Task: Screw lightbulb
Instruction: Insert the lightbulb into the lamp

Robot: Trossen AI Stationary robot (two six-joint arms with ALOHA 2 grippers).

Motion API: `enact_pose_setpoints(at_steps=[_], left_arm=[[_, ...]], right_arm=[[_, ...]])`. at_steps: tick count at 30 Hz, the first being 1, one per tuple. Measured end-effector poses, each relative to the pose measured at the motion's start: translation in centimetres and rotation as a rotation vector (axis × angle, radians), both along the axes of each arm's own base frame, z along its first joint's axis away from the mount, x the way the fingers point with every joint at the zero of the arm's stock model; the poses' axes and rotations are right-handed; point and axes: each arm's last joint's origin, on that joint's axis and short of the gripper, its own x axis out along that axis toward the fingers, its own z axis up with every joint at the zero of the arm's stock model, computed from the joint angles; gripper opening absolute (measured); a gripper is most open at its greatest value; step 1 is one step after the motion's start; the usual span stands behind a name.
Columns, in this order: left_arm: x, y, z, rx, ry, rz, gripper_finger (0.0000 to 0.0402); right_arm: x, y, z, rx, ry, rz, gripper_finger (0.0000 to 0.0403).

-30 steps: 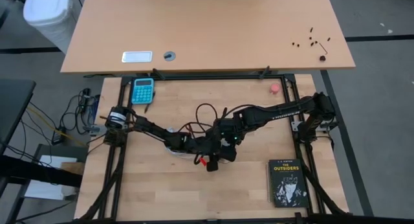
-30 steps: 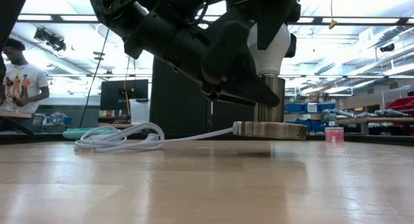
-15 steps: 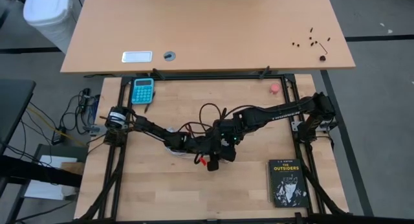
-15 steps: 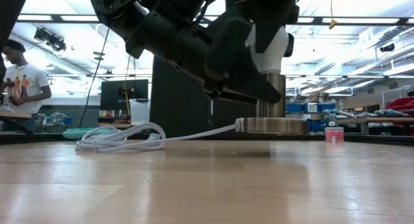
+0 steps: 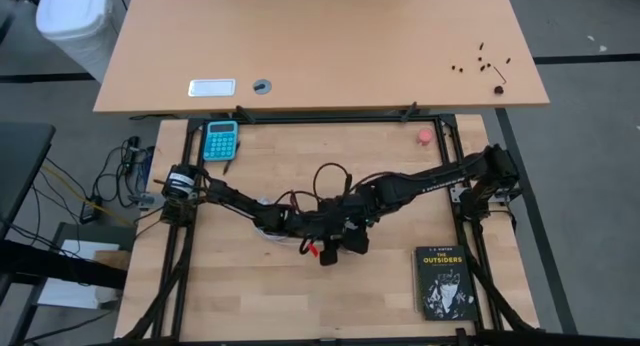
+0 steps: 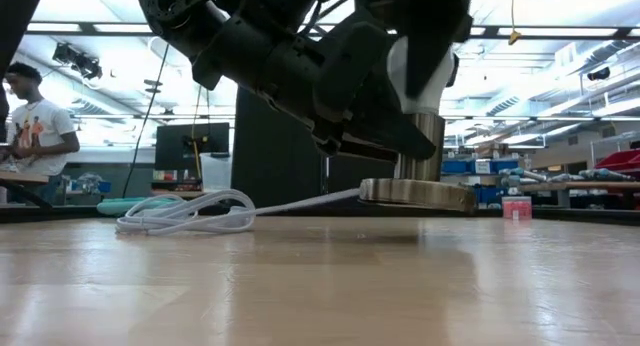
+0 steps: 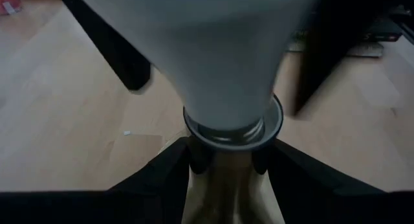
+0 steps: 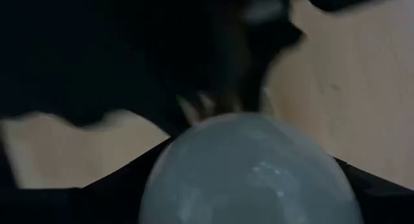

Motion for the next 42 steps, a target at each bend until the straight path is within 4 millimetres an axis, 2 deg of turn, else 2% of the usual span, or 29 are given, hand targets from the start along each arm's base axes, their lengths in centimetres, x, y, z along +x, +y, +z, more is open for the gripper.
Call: enact_pose_setpoints(at_steps=[14, 22, 33, 42], left_arm=[[0.0, 0.0, 0.0, 0.001, 0.0, 0.004, 0.0193], [0.0, 0.1, 0.0, 0.009, 0.002, 0.02, 0.0193], [0.0, 0.2, -0.1, 0.02, 0.001, 0.073, 0.0193], [0.0, 0.3, -0.1, 0.005, -0.001, 0.084, 0.0193]], right_arm=[[0.2, 0.5, -0.1, -0.011, -0.033, -0.003, 0.0269], [0.1, 0.7, -0.1, 0.001, -0.031, -0.12, 0.0264], [-0.3, 2.2, -0.1, -0.071, -0.067, -0.332, 0.0267], [-0.2, 2.5, 0.0, -0.095, -0.096, -0.346, 0.0267]])
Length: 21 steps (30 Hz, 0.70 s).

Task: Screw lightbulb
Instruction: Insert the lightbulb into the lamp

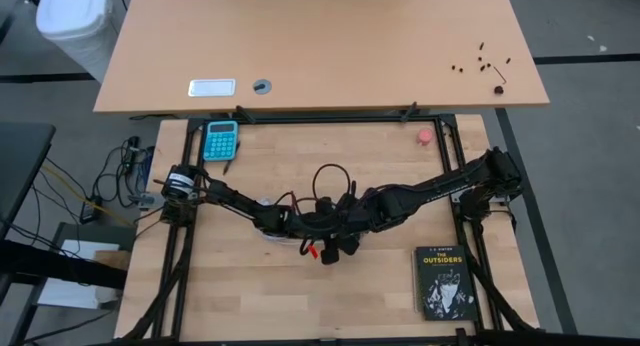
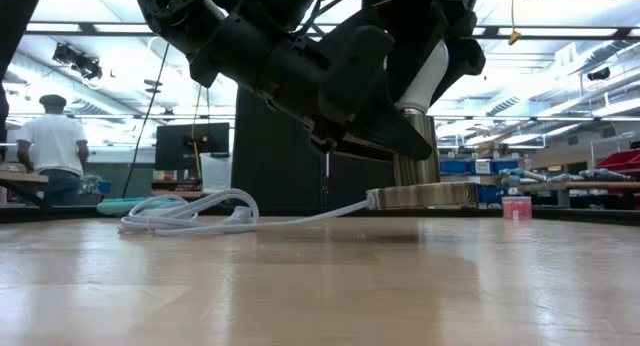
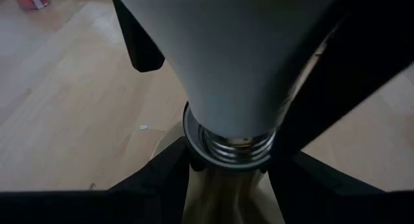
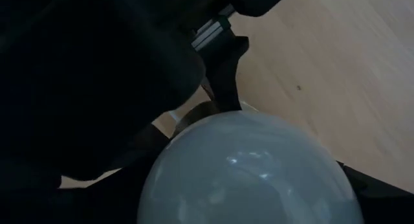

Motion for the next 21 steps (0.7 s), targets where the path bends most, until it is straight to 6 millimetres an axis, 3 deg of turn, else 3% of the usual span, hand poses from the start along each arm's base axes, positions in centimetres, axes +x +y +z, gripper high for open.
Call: enact_pose_setpoints(at_steps=[21], left_arm=[[0.03, 0.06, 0.02, 0.005, -0.004, 0.001, 0.0193]], right_arm=[[0.27, -0.1, 0.06, -0.046, 0.014, 0.237, 0.0305]])
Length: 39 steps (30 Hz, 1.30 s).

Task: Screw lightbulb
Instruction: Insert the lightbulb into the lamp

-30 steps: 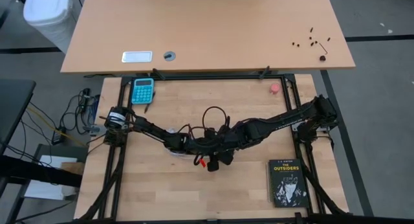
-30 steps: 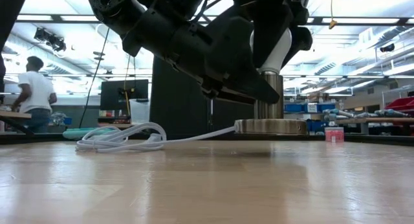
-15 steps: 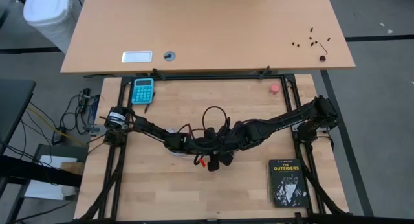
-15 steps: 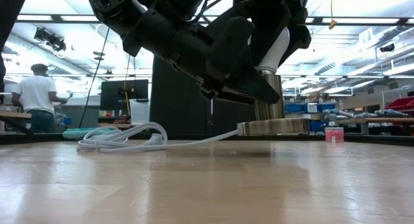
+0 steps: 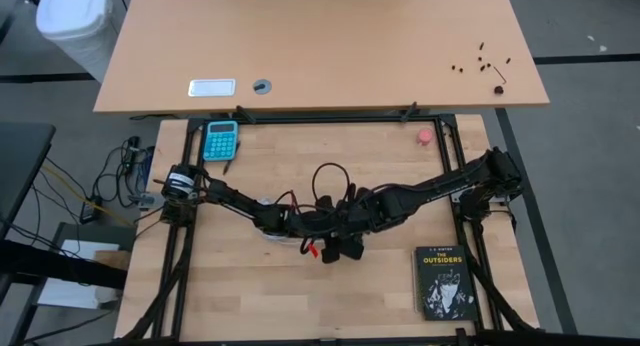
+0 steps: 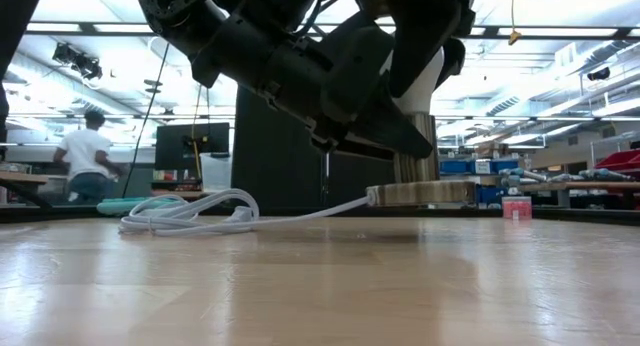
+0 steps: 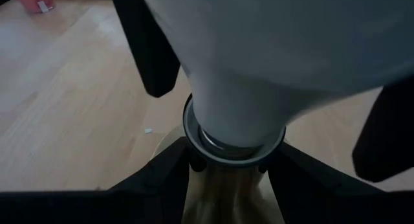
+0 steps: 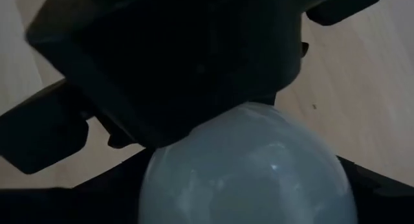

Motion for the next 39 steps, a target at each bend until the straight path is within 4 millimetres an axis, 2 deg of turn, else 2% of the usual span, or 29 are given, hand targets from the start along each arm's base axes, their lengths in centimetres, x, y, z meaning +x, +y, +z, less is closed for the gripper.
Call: enact_pose_setpoints(at_steps=[39], left_arm=[[-0.01, -0.1, -0.01, -0.007, 0.003, -0.017, 0.0193]], right_arm=[[0.02, -0.1, 0.01, -0.017, 0.001, 0.018, 0.0302]])
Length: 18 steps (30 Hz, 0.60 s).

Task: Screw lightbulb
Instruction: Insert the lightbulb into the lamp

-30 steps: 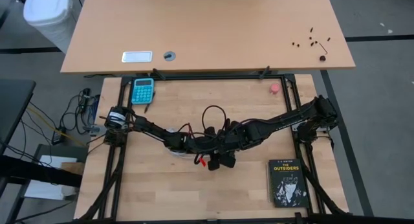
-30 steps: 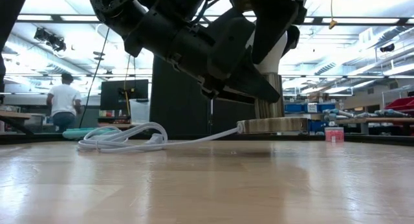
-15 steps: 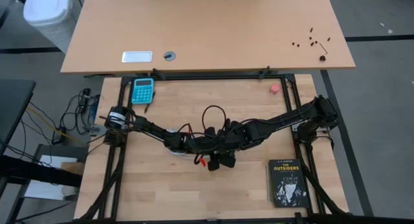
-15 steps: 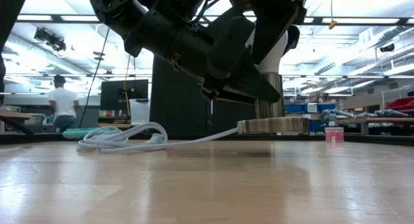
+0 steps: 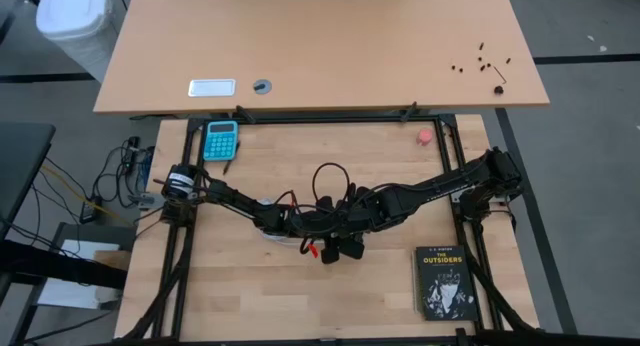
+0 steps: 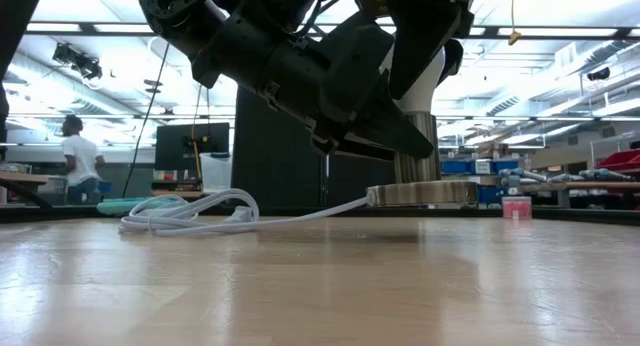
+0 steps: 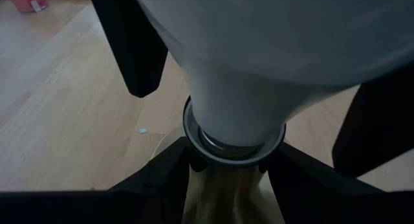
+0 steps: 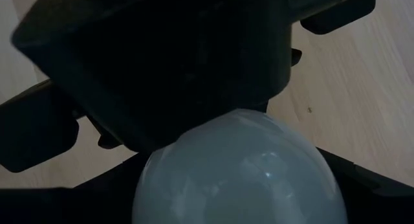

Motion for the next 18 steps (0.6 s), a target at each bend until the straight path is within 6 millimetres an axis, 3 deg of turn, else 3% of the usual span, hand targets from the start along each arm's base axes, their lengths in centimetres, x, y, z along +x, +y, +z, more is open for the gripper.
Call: enact_pose_setpoints(at_steps=[18], left_arm=[[-0.07, 0.01, -0.15, 0.003, 0.017, 0.0, 0.0193]], right_arm=[[-0.64, 0.33, 0.29, -0.017, 0.029, 0.039, 0.0303]])
